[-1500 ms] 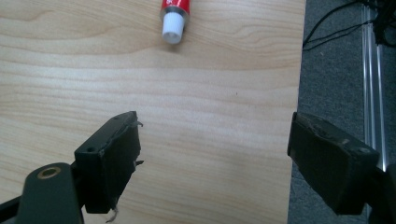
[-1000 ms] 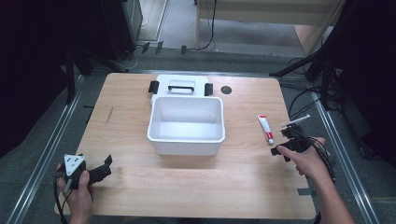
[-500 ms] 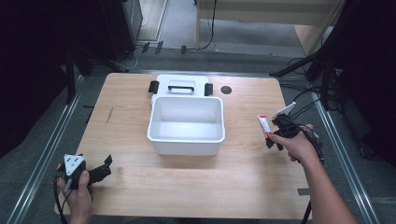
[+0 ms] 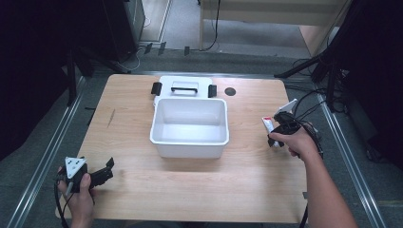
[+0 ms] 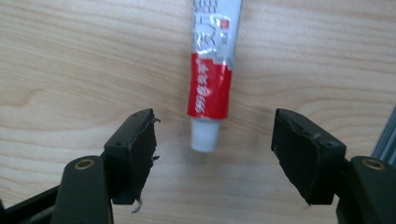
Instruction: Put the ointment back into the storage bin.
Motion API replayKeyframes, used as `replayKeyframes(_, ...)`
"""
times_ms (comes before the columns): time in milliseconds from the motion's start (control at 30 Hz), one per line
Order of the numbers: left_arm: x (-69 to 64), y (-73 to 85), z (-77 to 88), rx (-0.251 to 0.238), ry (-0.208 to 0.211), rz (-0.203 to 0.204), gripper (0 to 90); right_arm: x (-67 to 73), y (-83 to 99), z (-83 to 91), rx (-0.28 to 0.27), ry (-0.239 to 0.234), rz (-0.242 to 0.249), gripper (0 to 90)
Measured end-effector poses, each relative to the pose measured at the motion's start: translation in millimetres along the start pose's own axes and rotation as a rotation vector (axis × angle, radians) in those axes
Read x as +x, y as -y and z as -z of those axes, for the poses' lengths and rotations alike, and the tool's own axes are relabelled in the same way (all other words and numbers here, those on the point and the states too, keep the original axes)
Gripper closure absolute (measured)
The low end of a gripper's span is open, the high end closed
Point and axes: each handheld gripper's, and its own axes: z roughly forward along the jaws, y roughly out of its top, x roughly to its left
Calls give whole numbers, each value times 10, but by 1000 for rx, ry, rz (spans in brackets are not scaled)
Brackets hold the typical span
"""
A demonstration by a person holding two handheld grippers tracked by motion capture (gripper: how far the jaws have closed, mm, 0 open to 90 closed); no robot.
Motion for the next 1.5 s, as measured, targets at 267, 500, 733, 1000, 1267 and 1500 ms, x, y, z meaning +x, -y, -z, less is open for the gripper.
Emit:
replayKeyframes(267,3,-1,-2,3,2,0,0,29,-154,-35,12,15,-20,405)
replayKeyframes(500,8,-3,-8,6,2,6,0,57,-215,-58,19,50,-16,487)
replayKeyframes(733,7,-4,-11,9,2,6,0,62,-281,-58,15,33,-37,563)
replayKeyframes(1000,9,-6,-12,13,6,2,0,40,-318,-81,27,30,-39,644)
replayKeyframes(1267,7,-7,-14,15,8,-1,0,61,-342,-88,15,41,-22,686)
replayKeyframes(1500,7,-7,-15,15,9,-2,0,73,-346,-100,16,49,-1,712)
